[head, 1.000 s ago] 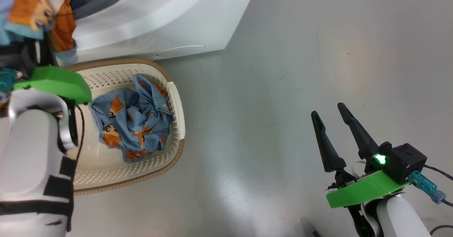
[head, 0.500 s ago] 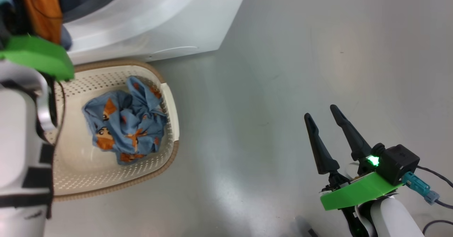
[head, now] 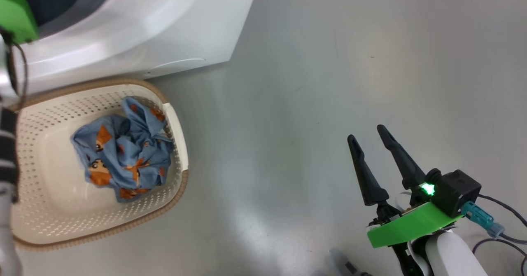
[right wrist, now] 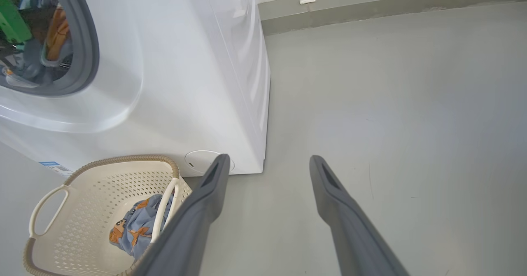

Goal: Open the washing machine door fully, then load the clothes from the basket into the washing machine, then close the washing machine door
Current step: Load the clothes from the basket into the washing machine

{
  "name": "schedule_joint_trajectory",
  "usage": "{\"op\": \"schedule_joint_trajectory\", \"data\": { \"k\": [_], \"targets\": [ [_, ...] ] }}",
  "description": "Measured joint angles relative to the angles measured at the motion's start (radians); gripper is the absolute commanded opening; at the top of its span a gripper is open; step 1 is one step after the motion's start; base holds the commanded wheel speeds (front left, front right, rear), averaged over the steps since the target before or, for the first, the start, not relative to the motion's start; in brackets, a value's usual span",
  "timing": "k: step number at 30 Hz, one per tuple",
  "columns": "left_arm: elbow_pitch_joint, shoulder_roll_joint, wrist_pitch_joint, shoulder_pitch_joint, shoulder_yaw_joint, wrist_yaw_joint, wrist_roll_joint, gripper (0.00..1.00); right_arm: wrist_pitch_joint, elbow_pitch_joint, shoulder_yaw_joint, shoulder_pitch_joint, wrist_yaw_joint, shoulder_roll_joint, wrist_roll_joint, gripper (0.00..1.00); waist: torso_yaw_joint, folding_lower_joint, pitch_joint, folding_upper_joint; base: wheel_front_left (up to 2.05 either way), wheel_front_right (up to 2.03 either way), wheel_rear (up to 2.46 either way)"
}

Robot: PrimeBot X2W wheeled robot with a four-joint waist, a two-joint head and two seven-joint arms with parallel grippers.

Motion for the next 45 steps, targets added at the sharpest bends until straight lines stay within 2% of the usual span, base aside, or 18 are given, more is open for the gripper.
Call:
{"op": "schedule_joint_trajectory", "data": {
  "k": [5, 7, 11, 18, 22, 29, 36, 39, 45],
  "targets": [
    [0.138, 0.008, -0.059, -0.102, 0.004, -0.029, -0.007, 0.00, 0.000, 0.002, 0.021, 0.001, 0.000, 0.002, 0.000, 1.00, -0.022, 0.0000, 0.009, 0.0000, 0.00, 0.00, 0.00],
    [0.188, 0.010, -0.085, -0.128, 0.008, -0.070, -0.025, 0.00, 0.000, 0.001, 0.021, 0.005, 0.000, 0.001, 0.000, 1.00, -0.032, 0.0000, 0.012, 0.0000, 0.00, 0.00, 0.00],
    [0.279, 0.026, -0.129, -0.183, 0.027, -0.096, -0.055, 0.00, 0.000, 0.001, 0.021, 0.041, 0.000, -0.001, 0.000, 1.00, -0.049, 0.0000, 0.019, 0.0000, 0.00, 0.00, 0.00],
    [0.359, 0.066, -0.183, -0.264, 0.039, -0.116, -0.067, 0.00, 0.000, -0.003, 0.022, 0.063, 0.000, -0.002, 0.000, 1.00, -0.071, 0.0000, 0.032, 0.0000, 0.00, 0.00, 0.00],
    [0.346, 0.069, -0.190, -0.286, 0.050, -0.123, -0.070, 0.00, 0.000, -0.013, 0.024, 0.063, 0.000, -0.002, 0.001, 1.00, -0.079, 0.0000, 0.042, 0.0000, 0.00, 0.00, 0.00],
    [0.174, 0.079, -0.192, -0.285, 0.110, -0.122, -0.088, 0.00, 0.000, -0.024, 0.028, 0.063, 0.000, -0.001, 0.007, 1.00, -0.093, 0.0001, 0.065, 0.0000, 0.00, 0.00, 0.00],
    [0.024, 0.089, -0.193, -0.258, 0.168, -0.102, -0.069, 0.00, 0.000, -0.031, 0.030, 0.065, 0.000, 0.001, 0.008, 1.00, -0.113, 0.0000, 0.081, 0.0000, 0.00, 0.00, 0.00],
    [0.030, 0.088, -0.193, -0.247, 0.171, -0.096, -0.059, 0.00, 0.000, -0.033, 0.031, 0.075, 0.000, 0.001, 0.008, 1.00, -0.117, 0.0000, 0.083, 0.0000, 0.00, 0.00, 0.00],
    [0.155, 0.091, -0.193, -0.225, 0.143, -0.096, -0.007, 0.00, 0.000, -0.032, 0.043, 0.084, 0.000, 0.003, 0.020, 1.00, -0.126, 0.0000, 0.078, 0.0000, 0.00, 0.00, 0.00]
  ]
}}
